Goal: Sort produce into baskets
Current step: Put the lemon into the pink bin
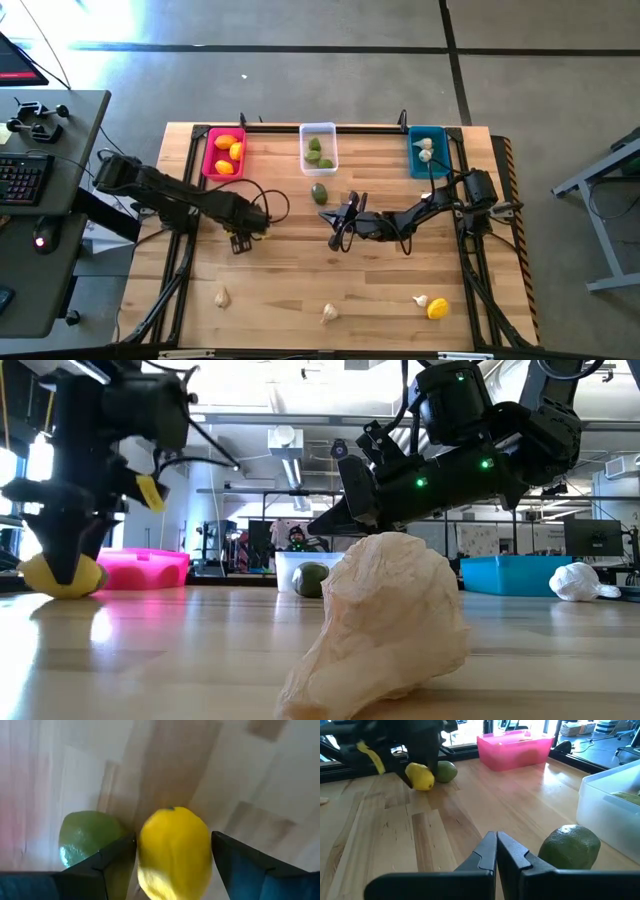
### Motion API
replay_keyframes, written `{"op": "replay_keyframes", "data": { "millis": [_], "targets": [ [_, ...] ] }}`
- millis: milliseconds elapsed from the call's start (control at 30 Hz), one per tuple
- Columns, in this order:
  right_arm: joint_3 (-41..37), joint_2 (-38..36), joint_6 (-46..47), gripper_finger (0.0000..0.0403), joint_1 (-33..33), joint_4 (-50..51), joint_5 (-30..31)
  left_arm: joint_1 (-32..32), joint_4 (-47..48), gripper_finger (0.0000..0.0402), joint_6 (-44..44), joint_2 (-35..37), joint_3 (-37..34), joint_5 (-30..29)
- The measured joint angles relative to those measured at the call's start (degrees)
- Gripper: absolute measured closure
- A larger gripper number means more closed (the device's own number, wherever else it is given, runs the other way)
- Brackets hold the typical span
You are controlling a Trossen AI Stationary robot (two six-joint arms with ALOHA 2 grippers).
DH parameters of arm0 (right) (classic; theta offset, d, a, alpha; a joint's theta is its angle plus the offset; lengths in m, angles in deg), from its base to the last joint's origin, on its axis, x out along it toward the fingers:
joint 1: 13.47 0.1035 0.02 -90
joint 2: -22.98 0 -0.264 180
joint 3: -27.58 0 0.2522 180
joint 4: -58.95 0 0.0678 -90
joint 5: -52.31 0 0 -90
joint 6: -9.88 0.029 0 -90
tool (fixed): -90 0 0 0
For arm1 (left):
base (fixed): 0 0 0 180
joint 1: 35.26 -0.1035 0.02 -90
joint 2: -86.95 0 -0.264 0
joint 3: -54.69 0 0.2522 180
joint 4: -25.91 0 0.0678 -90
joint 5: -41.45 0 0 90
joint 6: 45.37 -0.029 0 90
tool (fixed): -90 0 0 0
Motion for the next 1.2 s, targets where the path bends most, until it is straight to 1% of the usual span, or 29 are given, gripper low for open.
{"op": "replay_keyframes", "data": {
  "millis": [133,233,333,467,533,600,700,833,933,1067,1200],
  "targets": [
    [0.0,0.0,0.0,0.0403,0.0,0.18,0.01,-1.32,-1.14,0.0159,0.53,0.0,-1.96,0.47],
    [0.0,0.0,0.0,0.0403,0.0,0.42,0.02,-0.98,-2.14,0.0169,-0.33,0.0,-1.92,0.81],
    [0.0,0.0,0.0,0.0403,0.0,0.42,0.02,-0.02,-2.26,0.0198,-2.58,0.0,-0.94,0.87],
    [0.0,0.0,0.13,0.0403,0.0,0.42,0.02,1.44,-2.35,0.0251,-5.06,0.0,1.38,0.87],
    [0.0,0.0,0.13,0.0403,0.0,0.42,0.02,1.73,-2.34,0.0271,-5.66,0.0,2.68,0.77],
    [0.0,0.0,0.15,0.0403,0.0,0.42,0.02,1.73,-2.34,0.028,-6.48,0.0,3.9,0.12],
    [0.0,0.01,0.17,0.0403,0.0,0.42,0.02,0.69,-2.27,0.028,-7.9,0.02,5.42,-1.93],
    [0.0,0.02,0.17,0.0403,0.0,0.46,0.02,-2.75,-2.07,0.028,-9.93,0.06,6.53,-3.66],
    [0.0,0.02,0.2,0.0403,0.0,0.89,0.02,-6.24,-2.18,0.028,-10.77,1.46,6.64,-5.45],
    [0.0,0.02,0.37,0.0403,0.0,1.85,0.02,-11.97,-2.34,0.028,-12.55,5.29,6.64,-7.85],
    [0.0,0.04,0.44,0.0403,-0.01,2.02,0.02,-20.02,-2.69,0.028,-13.02,10.35,6.64,-10.74]
  ]
}}
